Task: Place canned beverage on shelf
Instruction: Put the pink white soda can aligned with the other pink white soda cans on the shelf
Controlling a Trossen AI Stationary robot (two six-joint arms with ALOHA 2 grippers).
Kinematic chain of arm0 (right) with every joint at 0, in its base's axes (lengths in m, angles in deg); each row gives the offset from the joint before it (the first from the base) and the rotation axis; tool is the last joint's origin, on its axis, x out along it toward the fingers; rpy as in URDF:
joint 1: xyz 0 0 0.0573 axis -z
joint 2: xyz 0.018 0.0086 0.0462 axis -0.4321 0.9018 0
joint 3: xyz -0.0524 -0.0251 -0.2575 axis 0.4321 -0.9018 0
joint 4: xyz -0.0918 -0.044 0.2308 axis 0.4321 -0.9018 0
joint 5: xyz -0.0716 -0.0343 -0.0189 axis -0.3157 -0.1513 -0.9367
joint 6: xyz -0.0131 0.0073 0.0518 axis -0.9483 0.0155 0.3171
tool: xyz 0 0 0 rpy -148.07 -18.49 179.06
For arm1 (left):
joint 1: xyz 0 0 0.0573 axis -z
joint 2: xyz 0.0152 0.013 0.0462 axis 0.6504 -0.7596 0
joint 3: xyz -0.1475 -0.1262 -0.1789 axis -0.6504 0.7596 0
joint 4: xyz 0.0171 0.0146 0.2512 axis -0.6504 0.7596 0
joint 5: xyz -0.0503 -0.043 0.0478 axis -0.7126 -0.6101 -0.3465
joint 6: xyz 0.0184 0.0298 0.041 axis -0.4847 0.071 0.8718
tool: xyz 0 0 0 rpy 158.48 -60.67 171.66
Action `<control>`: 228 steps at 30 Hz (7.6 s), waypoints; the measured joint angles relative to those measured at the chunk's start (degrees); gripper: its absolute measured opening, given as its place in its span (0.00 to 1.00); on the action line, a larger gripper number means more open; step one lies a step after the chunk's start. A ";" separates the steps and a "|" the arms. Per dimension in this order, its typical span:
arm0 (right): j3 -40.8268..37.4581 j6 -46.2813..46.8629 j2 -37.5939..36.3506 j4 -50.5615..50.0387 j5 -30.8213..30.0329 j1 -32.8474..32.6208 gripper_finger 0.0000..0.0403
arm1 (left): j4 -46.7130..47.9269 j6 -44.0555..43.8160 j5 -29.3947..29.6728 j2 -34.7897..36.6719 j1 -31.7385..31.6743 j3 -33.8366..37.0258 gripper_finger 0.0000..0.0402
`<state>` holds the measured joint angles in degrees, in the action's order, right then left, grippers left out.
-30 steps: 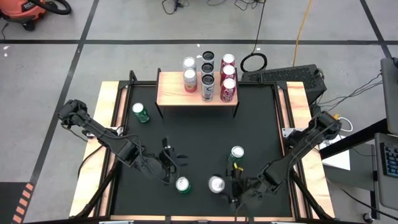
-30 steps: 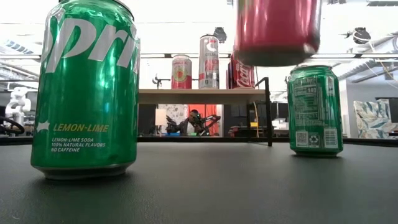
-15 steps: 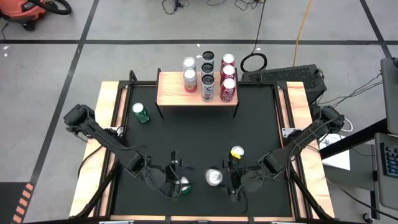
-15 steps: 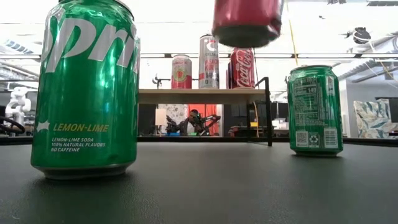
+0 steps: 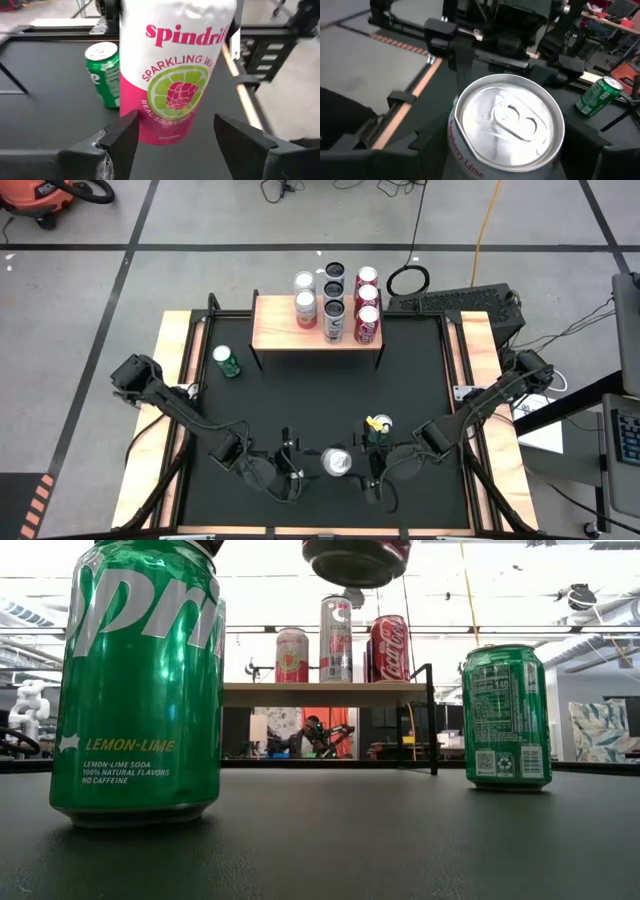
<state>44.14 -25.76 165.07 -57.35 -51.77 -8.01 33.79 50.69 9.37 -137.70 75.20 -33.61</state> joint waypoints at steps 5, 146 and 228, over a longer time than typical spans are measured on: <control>0.00 -0.90 0.00 0.23 0.06 0.18 0.67 | -0.30 -1.86 4.17 -0.19 -0.10 0.00 0.64; -0.11 0.58 16.72 36.96 -34.38 -2.75 0.70 | -25.22 19.81 21.49 3.66 4.33 -0.09 0.99; -0.02 4.83 9.77 16.78 7.50 4.40 0.70 | 2.03 14.58 -15.84 15.37 -3.15 0.00 0.90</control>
<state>44.11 -20.93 174.84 -40.57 -44.27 -3.61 35.82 65.27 -6.46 -122.33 72.05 -33.61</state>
